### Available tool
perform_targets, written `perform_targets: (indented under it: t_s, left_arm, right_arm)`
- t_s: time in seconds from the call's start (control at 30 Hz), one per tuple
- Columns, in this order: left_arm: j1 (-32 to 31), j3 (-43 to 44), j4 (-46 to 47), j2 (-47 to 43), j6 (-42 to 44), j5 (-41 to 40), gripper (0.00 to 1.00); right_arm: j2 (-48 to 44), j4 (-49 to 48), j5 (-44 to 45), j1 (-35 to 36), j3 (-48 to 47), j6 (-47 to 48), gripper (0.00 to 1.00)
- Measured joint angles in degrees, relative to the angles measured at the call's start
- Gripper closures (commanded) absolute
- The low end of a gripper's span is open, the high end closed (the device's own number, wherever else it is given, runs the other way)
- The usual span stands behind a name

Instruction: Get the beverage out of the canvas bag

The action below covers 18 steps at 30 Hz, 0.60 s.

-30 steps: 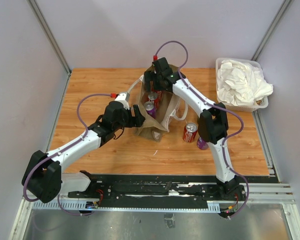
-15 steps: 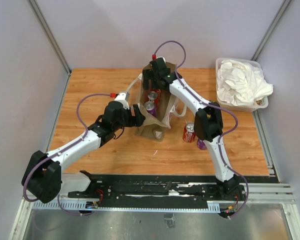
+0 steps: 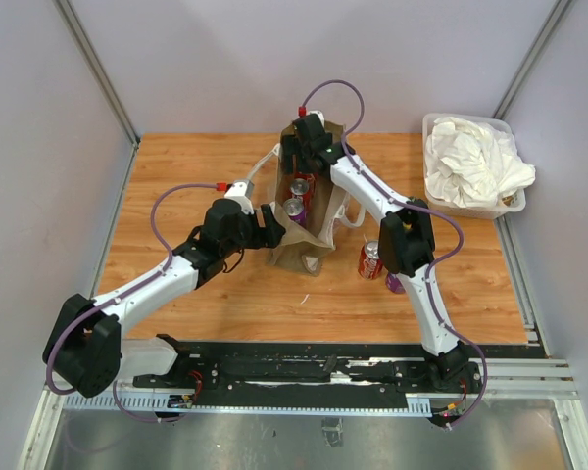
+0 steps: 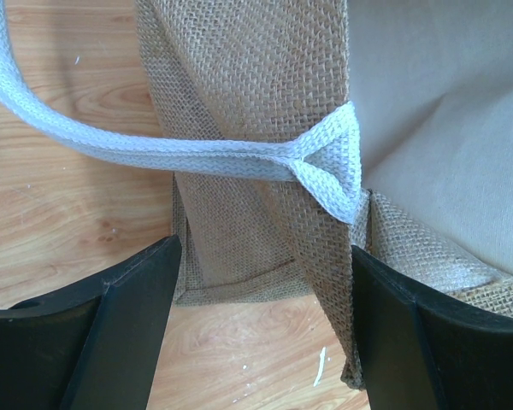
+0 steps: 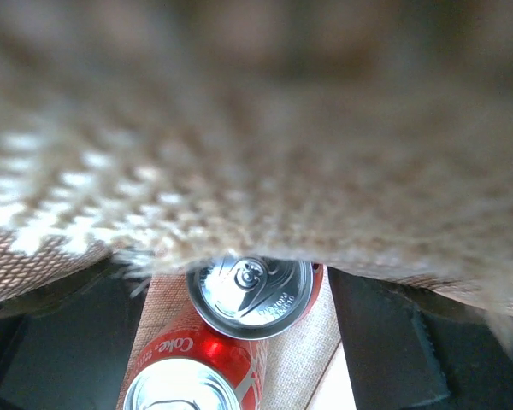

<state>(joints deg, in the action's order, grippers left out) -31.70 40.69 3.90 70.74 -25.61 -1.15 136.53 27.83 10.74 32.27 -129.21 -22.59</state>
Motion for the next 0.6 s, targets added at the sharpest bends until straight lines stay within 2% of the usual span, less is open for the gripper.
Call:
perform_targets:
  t_s: [0.4, 0.6]
  left_arm:
    - [0.00, -0.15, 1.84, 1.29, 0.00, 0.57, 0.19]
    - [0.00, -0.31, 2.10, 1.33, -0.02, 0.59, 0.19]
  right_arm:
    - [0.79, -1.73, 1.11, 0.00, 0.68, 0.00, 0.16]
    - [0.96, -2.56, 1.33, 0.00, 1.62, 0.04, 0.27]
